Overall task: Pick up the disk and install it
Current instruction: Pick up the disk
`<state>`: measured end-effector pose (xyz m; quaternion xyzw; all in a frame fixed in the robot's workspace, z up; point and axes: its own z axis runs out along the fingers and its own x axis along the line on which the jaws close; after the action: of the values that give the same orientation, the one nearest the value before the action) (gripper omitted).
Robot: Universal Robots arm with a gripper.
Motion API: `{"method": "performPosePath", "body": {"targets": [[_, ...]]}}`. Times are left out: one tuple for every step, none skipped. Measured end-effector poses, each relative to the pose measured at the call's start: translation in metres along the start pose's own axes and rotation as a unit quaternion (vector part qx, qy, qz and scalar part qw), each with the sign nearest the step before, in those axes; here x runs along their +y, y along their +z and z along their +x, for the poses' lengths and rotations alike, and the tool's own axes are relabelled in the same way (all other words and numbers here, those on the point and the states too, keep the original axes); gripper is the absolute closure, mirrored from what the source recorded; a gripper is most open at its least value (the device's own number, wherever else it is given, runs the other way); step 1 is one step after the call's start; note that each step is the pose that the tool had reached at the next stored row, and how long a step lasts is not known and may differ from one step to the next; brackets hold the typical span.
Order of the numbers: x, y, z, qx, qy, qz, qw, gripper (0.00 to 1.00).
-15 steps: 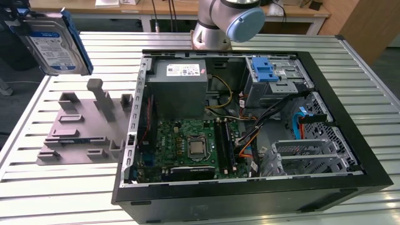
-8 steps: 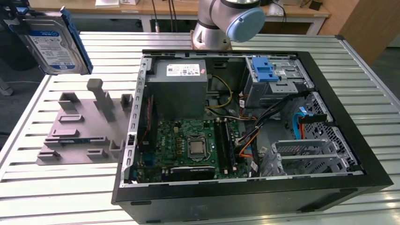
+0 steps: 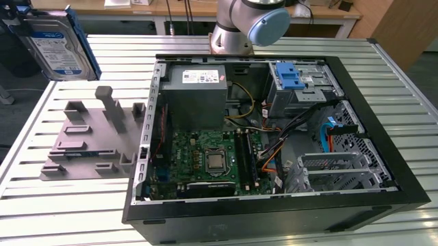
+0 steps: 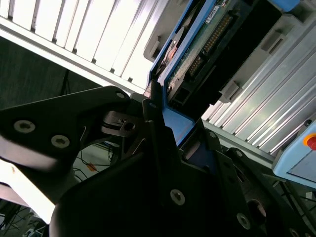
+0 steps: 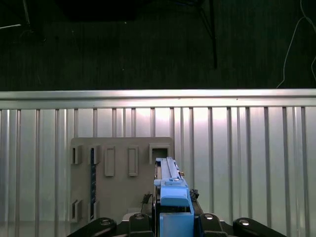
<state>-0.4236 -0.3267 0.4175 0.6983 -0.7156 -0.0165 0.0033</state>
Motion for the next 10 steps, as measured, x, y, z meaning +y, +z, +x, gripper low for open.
{"method": "performPosePath", "body": {"targets": [[0.0,-0.0005,0.0,0.0,0.0,0.0,1.0,0.64],[0.0,-0.001,0.0,0.0,0.0,0.0,1.0,0.64],[0.0,-0.0015,0.0,0.0,0.0,0.0001,1.0,0.64],[0.0001,-0.0021,0.0,0.0,0.0,0.0,1.0,0.64],[0.0001,-0.0027,0.0,0.0,0.0,0.0,1.0,0.64],[0.0001,-0.0033,-0.0001,0.0,0.0,0.0,1.0,0.64],[0.0001,-0.004,-0.0001,0.0,0.0,0.0,1.0,0.64],[0.0001,-0.0046,-0.0001,0.0,0.0,0.0,1.0,0.64],[0.0002,-0.0053,-0.0001,0.0,0.0,0.0,1.0,0.64],[0.0002,-0.0058,-0.0001,0.0,0.0,0.0,1.0,0.64]]}}
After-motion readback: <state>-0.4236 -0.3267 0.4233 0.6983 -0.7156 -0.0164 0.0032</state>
